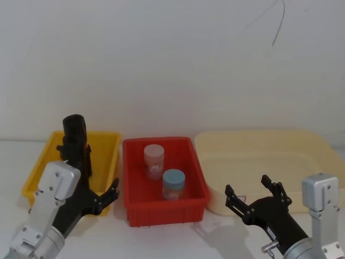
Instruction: Pick up the garbage bag with the one hand and transfer it to the other hand.
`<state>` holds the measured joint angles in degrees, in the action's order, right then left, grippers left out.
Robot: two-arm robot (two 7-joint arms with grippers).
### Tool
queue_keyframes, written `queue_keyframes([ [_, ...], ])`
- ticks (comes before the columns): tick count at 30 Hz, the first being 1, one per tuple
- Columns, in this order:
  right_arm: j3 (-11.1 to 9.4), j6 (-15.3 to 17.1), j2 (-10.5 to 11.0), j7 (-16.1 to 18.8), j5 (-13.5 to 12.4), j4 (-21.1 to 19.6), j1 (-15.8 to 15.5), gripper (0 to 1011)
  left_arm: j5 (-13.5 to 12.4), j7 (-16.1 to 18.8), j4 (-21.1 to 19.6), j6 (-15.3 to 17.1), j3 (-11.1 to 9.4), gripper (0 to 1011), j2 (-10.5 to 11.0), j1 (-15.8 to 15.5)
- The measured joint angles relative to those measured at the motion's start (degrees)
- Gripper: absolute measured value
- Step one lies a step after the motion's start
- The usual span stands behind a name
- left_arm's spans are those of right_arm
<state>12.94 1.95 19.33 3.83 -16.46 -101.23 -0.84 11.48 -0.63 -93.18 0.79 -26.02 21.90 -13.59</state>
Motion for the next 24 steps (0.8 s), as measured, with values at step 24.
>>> queue_keyframes([
  [24, 0.0, 0.0, 0.0, 0.0, 0.0, 0.0, 0.0, 1001, -0.2, 0.0, 0.0, 0.0, 0.0, 1001, 0.0, 0.0],
])
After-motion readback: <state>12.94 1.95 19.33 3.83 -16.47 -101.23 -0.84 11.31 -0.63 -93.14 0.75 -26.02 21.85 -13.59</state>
